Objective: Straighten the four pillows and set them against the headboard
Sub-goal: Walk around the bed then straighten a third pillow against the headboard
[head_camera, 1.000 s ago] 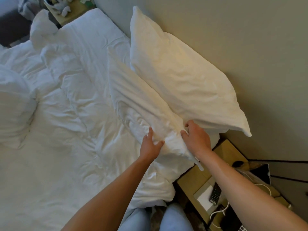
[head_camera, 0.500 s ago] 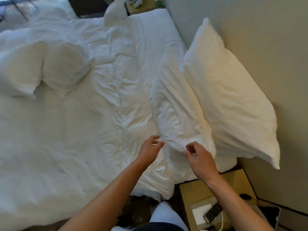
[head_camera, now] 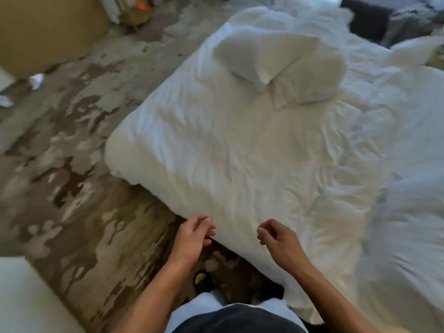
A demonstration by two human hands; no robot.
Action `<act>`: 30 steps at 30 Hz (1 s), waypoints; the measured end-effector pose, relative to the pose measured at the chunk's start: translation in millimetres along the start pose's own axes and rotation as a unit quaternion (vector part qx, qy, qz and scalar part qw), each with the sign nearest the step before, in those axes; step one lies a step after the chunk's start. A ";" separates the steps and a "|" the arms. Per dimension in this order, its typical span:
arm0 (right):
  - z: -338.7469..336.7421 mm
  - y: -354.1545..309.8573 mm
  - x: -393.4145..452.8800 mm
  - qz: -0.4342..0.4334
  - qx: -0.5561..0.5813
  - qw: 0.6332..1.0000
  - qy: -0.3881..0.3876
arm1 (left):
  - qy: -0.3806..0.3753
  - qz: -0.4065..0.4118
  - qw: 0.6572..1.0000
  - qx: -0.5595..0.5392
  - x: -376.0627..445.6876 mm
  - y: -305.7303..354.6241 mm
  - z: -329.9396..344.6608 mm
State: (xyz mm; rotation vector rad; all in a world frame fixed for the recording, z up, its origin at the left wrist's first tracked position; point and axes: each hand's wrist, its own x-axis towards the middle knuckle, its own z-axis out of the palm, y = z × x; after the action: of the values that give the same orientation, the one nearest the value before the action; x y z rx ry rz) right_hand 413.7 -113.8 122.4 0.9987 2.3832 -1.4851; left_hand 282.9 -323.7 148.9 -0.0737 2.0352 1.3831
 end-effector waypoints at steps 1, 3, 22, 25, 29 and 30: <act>24.6 -27.5 9.3 -0.016 -0.003 1.000 -0.019 | 0.025 -0.007 1.000 -0.014 -5.1 -11.7 -33.5; 75.1 -80.8 26.4 -0.049 -0.005 0.997 -0.055 | 0.073 -0.022 0.996 -0.040 -13.4 -34.6 -95.1; 337.3 -336.6 212.7 -0.116 -0.103 0.971 -0.180 | 0.215 -0.057 0.960 -0.170 162.6 -26.1 -415.2; 371.0 -382.6 267.2 -0.114 -0.094 0.972 -0.185 | 0.219 -0.043 0.962 -0.157 221.1 11.6 -475.7; 428.3 -462.7 337.5 -0.130 -0.089 0.967 -0.200 | 0.239 -0.034 0.958 -0.153 283.1 49.1 -558.8; 444.5 -485.3 355.4 -0.137 -0.092 0.965 -0.205 | 0.247 -0.033 0.956 -0.155 295.7 54.8 -578.6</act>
State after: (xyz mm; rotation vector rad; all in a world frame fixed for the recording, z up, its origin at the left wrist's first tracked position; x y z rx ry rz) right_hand -245.5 -466.5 97.5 0.2900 2.3550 -1.3535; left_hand -251.7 -697.0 155.9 -0.6813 2.1514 1.7601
